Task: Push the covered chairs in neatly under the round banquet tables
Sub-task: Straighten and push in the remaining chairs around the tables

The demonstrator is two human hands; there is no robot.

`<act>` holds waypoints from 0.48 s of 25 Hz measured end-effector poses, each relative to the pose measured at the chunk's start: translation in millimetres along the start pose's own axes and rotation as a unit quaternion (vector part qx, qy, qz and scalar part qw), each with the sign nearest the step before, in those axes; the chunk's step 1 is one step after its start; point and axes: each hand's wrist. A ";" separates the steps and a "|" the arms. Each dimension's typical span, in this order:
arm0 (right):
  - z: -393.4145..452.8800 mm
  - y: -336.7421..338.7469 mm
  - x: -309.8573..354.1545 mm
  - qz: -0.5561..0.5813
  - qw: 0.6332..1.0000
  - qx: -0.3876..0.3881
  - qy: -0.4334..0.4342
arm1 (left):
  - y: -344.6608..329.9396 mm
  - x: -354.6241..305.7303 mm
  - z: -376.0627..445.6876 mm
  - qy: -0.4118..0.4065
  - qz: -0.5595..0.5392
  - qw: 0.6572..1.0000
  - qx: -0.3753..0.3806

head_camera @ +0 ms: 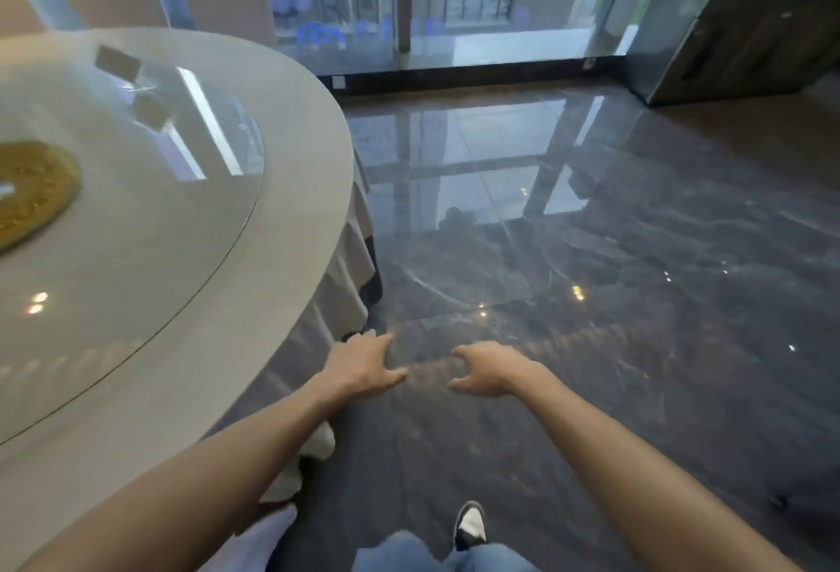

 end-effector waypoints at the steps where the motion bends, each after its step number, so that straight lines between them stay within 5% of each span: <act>1: 19.9 28.8 -14.7 -0.013 1.000 -0.021 0.014 | 17.1 -7.0 25.3 0.007 0.004 0.999 -0.031; 6: 133.0 142.2 -64.4 -0.039 0.993 -0.076 0.083 | 80.2 -18.8 154.6 0.054 0.004 0.994 -0.097; 12: 318.6 270.3 -111.0 -0.053 0.991 -0.064 0.108 | 142.9 12.6 371.3 0.074 -0.040 0.993 -0.087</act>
Point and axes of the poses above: each hand's wrist, its own z-axis towards the middle knuckle, its own y-axis out of the back of the hand, x = y × z, and after that the axes turned 1 degree about z, right-handed
